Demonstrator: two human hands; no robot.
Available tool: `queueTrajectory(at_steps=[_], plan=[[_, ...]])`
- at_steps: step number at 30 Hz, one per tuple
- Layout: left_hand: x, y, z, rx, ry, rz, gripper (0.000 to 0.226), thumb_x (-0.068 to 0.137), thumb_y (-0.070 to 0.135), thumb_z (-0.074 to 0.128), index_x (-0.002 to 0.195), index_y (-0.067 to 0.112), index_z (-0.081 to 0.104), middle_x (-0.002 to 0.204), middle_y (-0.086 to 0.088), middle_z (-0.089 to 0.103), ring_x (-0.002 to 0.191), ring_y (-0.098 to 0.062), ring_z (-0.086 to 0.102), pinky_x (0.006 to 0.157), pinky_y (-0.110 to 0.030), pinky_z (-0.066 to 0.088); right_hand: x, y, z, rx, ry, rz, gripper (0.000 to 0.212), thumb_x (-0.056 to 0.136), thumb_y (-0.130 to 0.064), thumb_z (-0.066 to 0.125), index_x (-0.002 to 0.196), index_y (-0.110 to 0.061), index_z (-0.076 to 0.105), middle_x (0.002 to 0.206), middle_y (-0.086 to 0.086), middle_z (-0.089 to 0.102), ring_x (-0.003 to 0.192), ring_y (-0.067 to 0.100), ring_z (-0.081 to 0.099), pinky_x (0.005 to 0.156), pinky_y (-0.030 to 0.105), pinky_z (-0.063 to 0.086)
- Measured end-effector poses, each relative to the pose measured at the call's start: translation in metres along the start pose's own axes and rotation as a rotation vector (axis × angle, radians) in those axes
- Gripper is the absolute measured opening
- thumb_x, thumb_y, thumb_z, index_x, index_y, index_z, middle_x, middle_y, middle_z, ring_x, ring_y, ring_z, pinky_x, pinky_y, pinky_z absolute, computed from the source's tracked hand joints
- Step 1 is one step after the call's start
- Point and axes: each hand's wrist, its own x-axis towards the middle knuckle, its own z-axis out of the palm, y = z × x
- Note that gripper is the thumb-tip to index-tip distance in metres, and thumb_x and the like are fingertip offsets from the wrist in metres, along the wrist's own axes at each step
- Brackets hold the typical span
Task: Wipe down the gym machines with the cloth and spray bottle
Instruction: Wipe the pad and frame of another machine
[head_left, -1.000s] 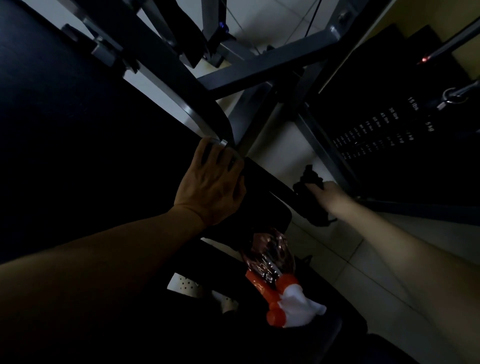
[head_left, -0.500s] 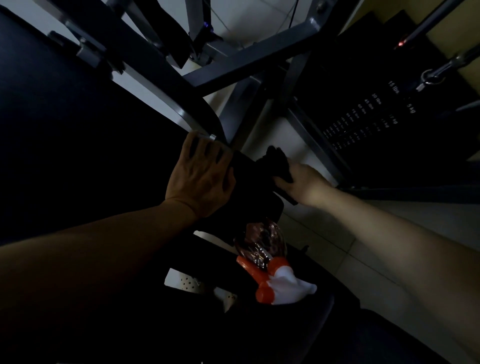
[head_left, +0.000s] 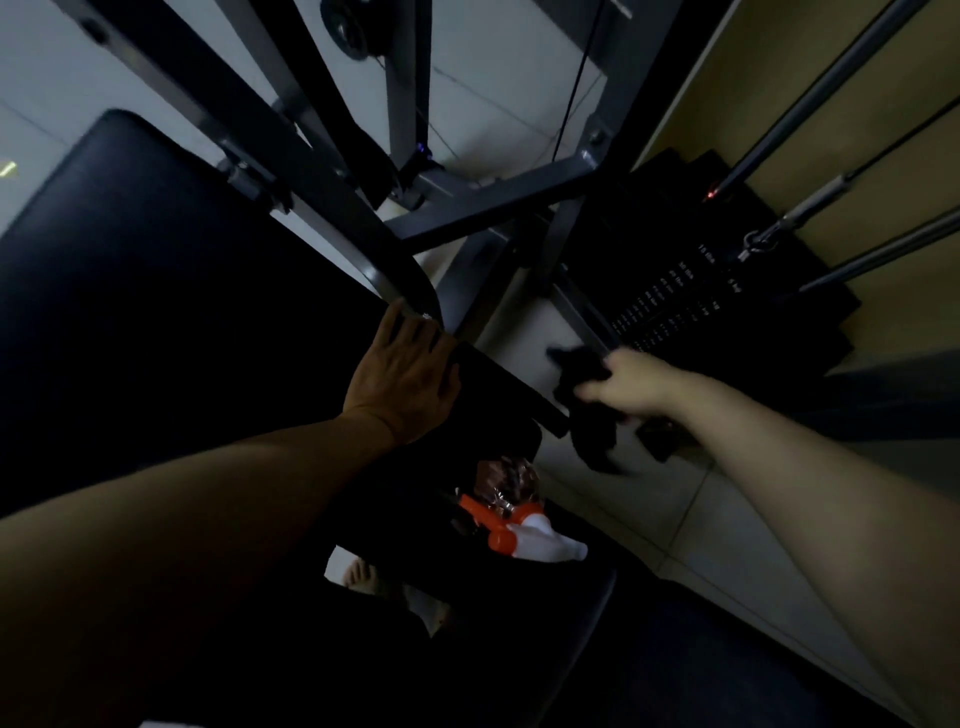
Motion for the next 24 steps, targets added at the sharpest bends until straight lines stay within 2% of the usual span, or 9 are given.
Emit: queueTrajectory(at_steps=[3, 6, 10, 12, 14, 17, 20, 22, 24], plan=[[-0.004, -0.002, -0.009, -0.166, 0.051, -0.01, 0.049, 0.099, 0.039, 0.038, 0.131, 0.009, 0.058, 0.139, -0.016, 0.057, 0.135, -0.033, 0.048, 0.122, -0.052, 0.021, -0.028, -0.024, -0.024, 0.224, 0.185, -0.117, 0.042, 0.09, -0.047, 0.065, 0.113, -0.012, 0.062, 0.097, 0.006, 0.068, 0.088, 0.026, 0.068, 0.08, 0.042, 0.059], [-0.013, 0.0, -0.042, -0.382, 0.04, -0.009, 0.059, 0.094, 0.037, 0.055, 0.148, 0.015, 0.042, 0.156, -0.012, 0.039, 0.146, -0.029, 0.035, 0.123, -0.049, 0.021, -0.075, -0.051, -0.04, 0.331, 0.197, -0.217, 0.033, 0.091, -0.041, 0.068, 0.111, -0.015, 0.065, 0.098, 0.004, 0.07, 0.085, 0.022, 0.07, 0.076, 0.037, 0.061], [-0.038, 0.016, -0.118, -0.962, 0.019, 0.003, 0.091, 0.084, 0.056, 0.07, 0.157, 0.033, 0.021, 0.158, 0.002, 0.025, 0.14, -0.007, 0.03, 0.117, -0.026, 0.029, -0.138, -0.086, -0.043, 0.466, 0.167, -0.302, 0.037, 0.086, -0.04, 0.075, 0.114, -0.017, 0.068, 0.099, 0.002, 0.073, 0.089, 0.017, 0.071, 0.083, 0.036, 0.06], [-0.05, 0.023, -0.156, -1.167, 0.038, -0.053, 0.085, 0.081, 0.059, 0.071, 0.152, 0.038, 0.03, 0.149, 0.008, 0.041, 0.134, -0.003, 0.043, 0.112, -0.023, 0.037, -0.164, -0.107, -0.042, 0.517, 0.08, -0.376, 0.042, 0.082, -0.041, 0.078, 0.117, -0.02, 0.069, 0.102, 0.003, 0.074, 0.094, 0.018, 0.071, 0.087, 0.039, 0.06], [-0.058, 0.021, -0.183, -1.313, 0.088, -0.141, 0.055, 0.085, 0.04, 0.073, 0.133, 0.045, 0.047, 0.125, 0.016, 0.062, 0.115, 0.002, 0.06, 0.099, -0.021, 0.048, -0.187, -0.121, -0.04, 0.623, 0.004, -0.424, 0.04, 0.085, -0.037, 0.076, 0.118, -0.016, 0.068, 0.105, 0.005, 0.074, 0.096, 0.019, 0.071, 0.083, 0.035, 0.06], [-0.072, 0.006, -0.208, -1.363, 0.119, -0.278, 0.039, 0.089, 0.006, 0.068, 0.115, 0.035, 0.061, 0.103, 0.012, 0.071, 0.093, 0.006, 0.066, 0.084, -0.02, 0.052, -0.207, -0.125, -0.033, 0.731, 0.009, -0.49, 0.043, 0.088, -0.034, 0.074, 0.125, -0.017, 0.059, 0.109, 0.006, 0.071, 0.091, 0.02, 0.072, 0.071, 0.034, 0.059], [-0.092, -0.008, -0.221, -1.315, 0.089, -0.522, 0.033, 0.089, 0.0, 0.063, 0.105, 0.028, 0.066, 0.093, 0.006, 0.073, 0.073, 0.001, 0.069, 0.066, -0.021, 0.052, -0.207, -0.107, -0.014, 0.543, 0.12, -0.381, 0.06, 0.085, -0.03, 0.078, 0.135, -0.023, 0.046, 0.103, 0.005, 0.066, 0.082, 0.019, 0.067, 0.065, 0.028, 0.051], [-0.113, -0.013, -0.226, -1.339, 0.026, -0.689, 0.031, 0.09, 0.0, 0.057, 0.105, 0.024, 0.068, 0.091, -0.004, 0.074, 0.067, -0.012, 0.069, 0.057, -0.026, 0.053, -0.209, -0.092, 0.008, 0.305, 0.027, -0.308, 0.077, 0.081, -0.023, 0.081, 0.144, -0.027, 0.037, 0.11, 0.001, 0.057, 0.096, 0.017, 0.059, 0.068, 0.019, 0.045], [-0.135, -0.019, -0.233, -1.374, -0.046, -0.791, 0.032, 0.089, 0.0, 0.053, 0.106, 0.022, 0.068, 0.091, -0.011, 0.074, 0.067, -0.02, 0.067, 0.058, -0.03, 0.053, -0.209, -0.079, 0.036, 0.071, -0.081, -0.275, 0.091, 0.073, -0.017, 0.083, 0.145, -0.03, 0.031, 0.119, 0.001, 0.045, 0.103, 0.022, 0.054, 0.078, 0.023, 0.05]])
